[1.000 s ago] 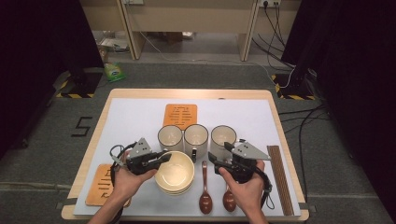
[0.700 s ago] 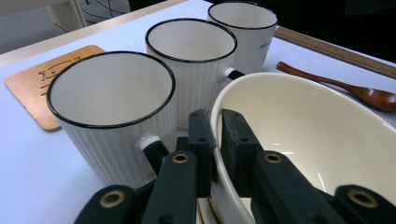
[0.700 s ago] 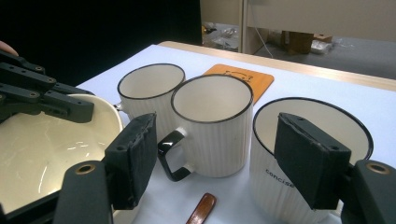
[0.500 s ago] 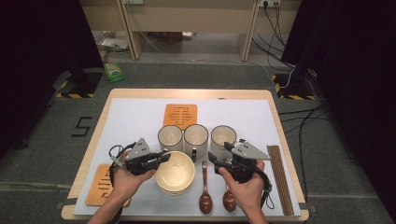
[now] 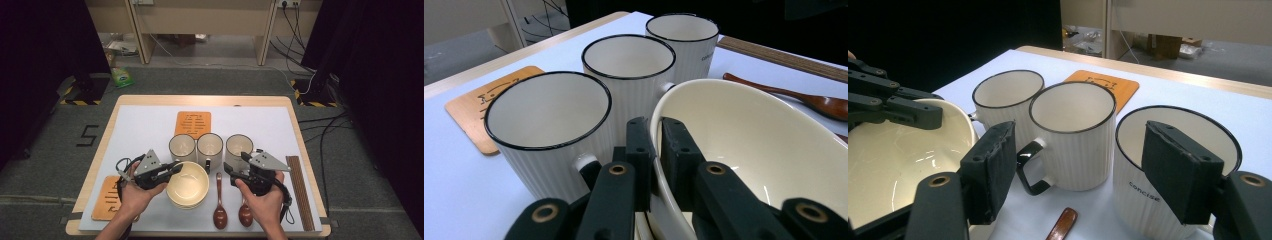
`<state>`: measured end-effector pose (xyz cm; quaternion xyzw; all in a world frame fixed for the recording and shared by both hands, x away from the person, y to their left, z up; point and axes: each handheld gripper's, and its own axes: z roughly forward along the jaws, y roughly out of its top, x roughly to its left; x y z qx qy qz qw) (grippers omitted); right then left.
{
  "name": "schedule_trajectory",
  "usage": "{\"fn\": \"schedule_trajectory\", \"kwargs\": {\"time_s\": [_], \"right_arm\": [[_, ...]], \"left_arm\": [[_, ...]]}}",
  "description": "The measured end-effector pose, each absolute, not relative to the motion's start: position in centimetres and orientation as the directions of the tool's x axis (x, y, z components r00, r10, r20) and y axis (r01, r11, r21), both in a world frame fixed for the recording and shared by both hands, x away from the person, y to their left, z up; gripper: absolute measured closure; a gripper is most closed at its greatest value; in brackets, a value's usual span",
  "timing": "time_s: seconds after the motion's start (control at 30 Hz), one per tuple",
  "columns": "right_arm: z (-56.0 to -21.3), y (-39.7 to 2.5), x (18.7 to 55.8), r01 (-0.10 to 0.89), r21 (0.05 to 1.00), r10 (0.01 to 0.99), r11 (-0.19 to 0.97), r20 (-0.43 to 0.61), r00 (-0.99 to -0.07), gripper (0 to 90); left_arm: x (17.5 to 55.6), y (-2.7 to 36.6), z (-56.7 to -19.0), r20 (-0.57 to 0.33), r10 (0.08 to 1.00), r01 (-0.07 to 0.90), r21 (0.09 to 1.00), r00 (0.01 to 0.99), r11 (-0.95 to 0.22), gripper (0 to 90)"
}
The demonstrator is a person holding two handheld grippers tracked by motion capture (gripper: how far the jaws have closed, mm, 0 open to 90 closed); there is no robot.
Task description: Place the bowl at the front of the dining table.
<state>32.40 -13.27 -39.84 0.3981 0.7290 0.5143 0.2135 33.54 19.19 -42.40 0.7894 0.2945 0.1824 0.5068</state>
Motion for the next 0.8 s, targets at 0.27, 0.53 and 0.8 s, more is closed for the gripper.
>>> {"fn": "schedule_trajectory", "kwargs": {"time_s": [0.27, 0.53, 0.8], "right_arm": [[-39.8, -13.4, 32.4, 0.362, 0.92, 0.8, 0.15, 0.103, -0.592, 30.5], [-39.8, -13.4, 32.4, 0.362, 0.921, 0.802, 0.147, 0.103, -0.589, 30.6], [-39.8, -13.4, 32.4, 0.362, 0.921, 0.802, 0.147, 0.103, -0.589, 30.5]], "left_arm": [[33.3, 19.5, -42.2, -0.014, 0.656, 0.258, 0.926, 0.754, -0.277, 82.5], [33.4, 19.9, -41.9, -0.031, 0.659, 0.254, 0.936, 0.752, -0.246, 82.6], [33.4, 20.3, -41.5, -0.043, 0.67, 0.249, 0.944, 0.742, -0.215, 82.6]]}}
